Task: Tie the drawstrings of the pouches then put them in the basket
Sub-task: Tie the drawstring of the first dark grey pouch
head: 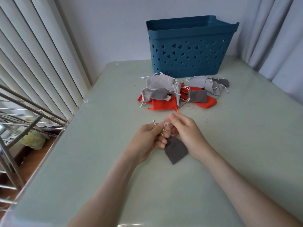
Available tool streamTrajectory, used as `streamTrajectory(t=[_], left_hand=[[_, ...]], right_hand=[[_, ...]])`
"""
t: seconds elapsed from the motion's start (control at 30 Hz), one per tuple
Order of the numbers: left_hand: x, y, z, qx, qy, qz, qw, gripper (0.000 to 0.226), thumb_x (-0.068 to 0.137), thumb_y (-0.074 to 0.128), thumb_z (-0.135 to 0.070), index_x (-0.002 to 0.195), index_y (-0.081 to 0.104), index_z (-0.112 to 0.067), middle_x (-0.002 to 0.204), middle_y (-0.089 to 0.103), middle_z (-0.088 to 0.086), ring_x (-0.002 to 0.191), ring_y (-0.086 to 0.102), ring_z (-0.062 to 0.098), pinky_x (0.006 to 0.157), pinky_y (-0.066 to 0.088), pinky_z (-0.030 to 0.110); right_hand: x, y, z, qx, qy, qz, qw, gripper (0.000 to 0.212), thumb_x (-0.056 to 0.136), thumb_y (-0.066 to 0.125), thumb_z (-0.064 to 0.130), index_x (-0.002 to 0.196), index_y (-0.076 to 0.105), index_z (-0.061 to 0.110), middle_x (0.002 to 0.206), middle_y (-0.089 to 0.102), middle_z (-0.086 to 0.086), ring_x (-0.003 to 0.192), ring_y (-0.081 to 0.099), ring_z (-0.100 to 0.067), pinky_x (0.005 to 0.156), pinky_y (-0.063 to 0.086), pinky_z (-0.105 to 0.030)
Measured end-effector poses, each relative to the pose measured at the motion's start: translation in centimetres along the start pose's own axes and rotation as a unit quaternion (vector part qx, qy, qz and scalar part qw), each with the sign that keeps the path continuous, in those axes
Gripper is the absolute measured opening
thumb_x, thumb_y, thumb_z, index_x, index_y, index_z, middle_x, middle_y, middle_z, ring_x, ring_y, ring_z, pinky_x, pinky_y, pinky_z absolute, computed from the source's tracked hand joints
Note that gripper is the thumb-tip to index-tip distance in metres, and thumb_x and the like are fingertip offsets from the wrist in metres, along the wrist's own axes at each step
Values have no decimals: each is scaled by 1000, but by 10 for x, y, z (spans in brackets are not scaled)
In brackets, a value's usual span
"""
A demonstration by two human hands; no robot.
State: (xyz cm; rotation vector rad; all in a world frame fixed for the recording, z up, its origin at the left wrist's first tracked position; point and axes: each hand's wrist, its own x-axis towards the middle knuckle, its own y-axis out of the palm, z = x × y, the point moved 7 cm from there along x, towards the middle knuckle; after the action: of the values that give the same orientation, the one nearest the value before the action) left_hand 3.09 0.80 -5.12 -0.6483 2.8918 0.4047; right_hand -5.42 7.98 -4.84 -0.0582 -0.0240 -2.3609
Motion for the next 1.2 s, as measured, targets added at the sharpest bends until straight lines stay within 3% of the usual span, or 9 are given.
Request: streamTrajectory(t=[0.1,0.27,0.47,0.63,0.77,0.9,0.97,1.1,1.2], left_hand=[[2,-5,0,-3,-1,-16,1000,27,100,41,-15,85,59,-2,58,59,0,42,49,6,41,41,15],[3,-10,3,-14,-5,-44,999,24,98,46,-16,82,59,-4,59,57,-1,40,43,5,36,33,15],[5,-13,-2,16,32,-33,999,24,98,47,-16,80,59,-6,57,51,-2,43,39,5,40,30,15],[5,-20,-5,119,88,-93,985,27,95,54,-17,69,59,-11,54,52,-5,50,42,9,49,35,17],[4,-18,-6,152,109,-101,977,27,93,57,-16,66,59,-12,51,52,-13,50,43,3,52,35,14],[6,-21,-5,156,128,-112,973,26,90,63,-19,75,60,2,68,61,4,64,51,12,63,40,25],[5,-23,-6,157,132,-114,972,23,91,61,-17,74,61,-2,67,61,3,62,52,10,63,40,23],[5,-21,-11,151,122,-60,979,20,92,57,-12,74,64,-11,63,61,-6,58,49,4,57,38,13],[3,-19,-13,148,109,-27,983,14,90,59,-7,78,65,-10,68,63,-4,60,51,3,58,40,12]], right_hand=[[-1,1,1,-40,-18,19,999,15,86,61,28,72,62,21,66,60,2,68,55,-19,71,46,-39],[-2,-7,6,-63,-47,-40,996,18,89,60,9,75,60,19,65,60,9,61,52,-1,64,43,-20],[-5,13,-8,14,27,99,995,8,89,63,12,91,57,7,80,69,-2,83,63,-17,90,45,-36],[-4,11,-13,52,81,90,991,15,89,58,0,78,58,11,75,70,-1,73,65,-9,76,46,-24],[-5,12,-16,45,95,105,989,11,89,56,-1,84,60,8,82,68,-9,81,60,-20,74,43,-28],[-8,12,-13,42,92,120,988,14,91,54,-1,92,64,8,88,69,-8,80,64,-14,74,50,-21],[-8,12,-12,22,86,124,988,15,92,54,0,92,66,9,90,70,-8,84,64,-15,79,49,-22],[-8,9,-11,-25,72,119,990,17,92,56,4,81,66,11,85,66,-12,75,57,-14,68,43,-21],[-8,6,-8,9,93,126,988,18,91,56,6,75,64,12,74,62,-2,67,51,-9,60,38,-19]])
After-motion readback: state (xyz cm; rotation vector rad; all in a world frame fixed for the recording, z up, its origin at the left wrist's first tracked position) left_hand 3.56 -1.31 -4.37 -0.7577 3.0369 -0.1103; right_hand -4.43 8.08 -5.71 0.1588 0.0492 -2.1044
